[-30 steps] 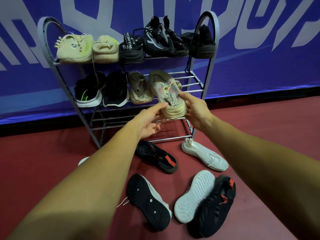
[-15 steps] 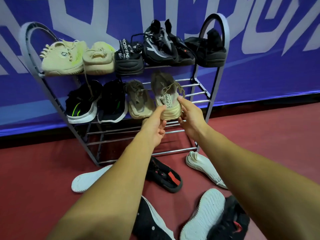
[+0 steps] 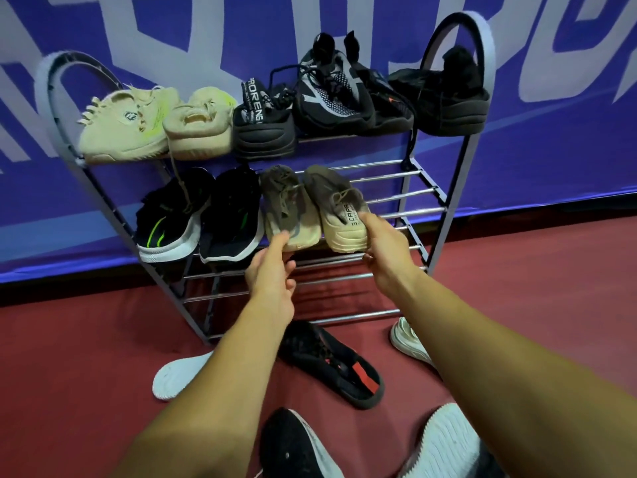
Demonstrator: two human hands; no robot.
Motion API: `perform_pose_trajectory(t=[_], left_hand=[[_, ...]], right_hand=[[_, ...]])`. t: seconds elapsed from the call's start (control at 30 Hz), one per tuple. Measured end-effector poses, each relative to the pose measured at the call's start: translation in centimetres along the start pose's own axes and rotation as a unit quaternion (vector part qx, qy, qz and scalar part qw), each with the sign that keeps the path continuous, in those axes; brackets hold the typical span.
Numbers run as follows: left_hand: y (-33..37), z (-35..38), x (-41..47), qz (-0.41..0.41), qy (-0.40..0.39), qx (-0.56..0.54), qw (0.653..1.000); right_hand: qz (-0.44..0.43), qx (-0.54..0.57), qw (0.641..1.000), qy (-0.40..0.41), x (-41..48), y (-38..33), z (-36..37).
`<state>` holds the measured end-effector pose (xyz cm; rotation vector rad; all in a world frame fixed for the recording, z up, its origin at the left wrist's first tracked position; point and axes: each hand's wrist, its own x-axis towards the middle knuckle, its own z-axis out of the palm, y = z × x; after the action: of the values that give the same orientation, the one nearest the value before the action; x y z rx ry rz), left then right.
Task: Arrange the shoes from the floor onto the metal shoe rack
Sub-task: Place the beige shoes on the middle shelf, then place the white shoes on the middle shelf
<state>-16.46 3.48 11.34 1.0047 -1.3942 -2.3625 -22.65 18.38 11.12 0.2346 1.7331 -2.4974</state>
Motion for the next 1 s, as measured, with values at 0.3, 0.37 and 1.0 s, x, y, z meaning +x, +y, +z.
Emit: perform_pose_trajectory(t=[0.3, 0.37, 1.0], left_hand=[[-0.3, 0.0, 1.6, 0.03, 0.019, 0.006, 0.999], [-0.7, -0.2, 1.6, 0.033, 0.006, -0.001, 0.999], [-8.4, -7.2, -2.0, 0.052, -0.183, 0.427, 0.884]], right_hand=[[-0.017, -0.032, 0.999, 0.026, 0.6, 1.2, 0.1], [-0.021, -0.048, 0.999, -0.004, 0.6, 1.2, -0.7], [0.083, -0.492, 0.853, -0.154, -5.8, 7.7, -8.8]])
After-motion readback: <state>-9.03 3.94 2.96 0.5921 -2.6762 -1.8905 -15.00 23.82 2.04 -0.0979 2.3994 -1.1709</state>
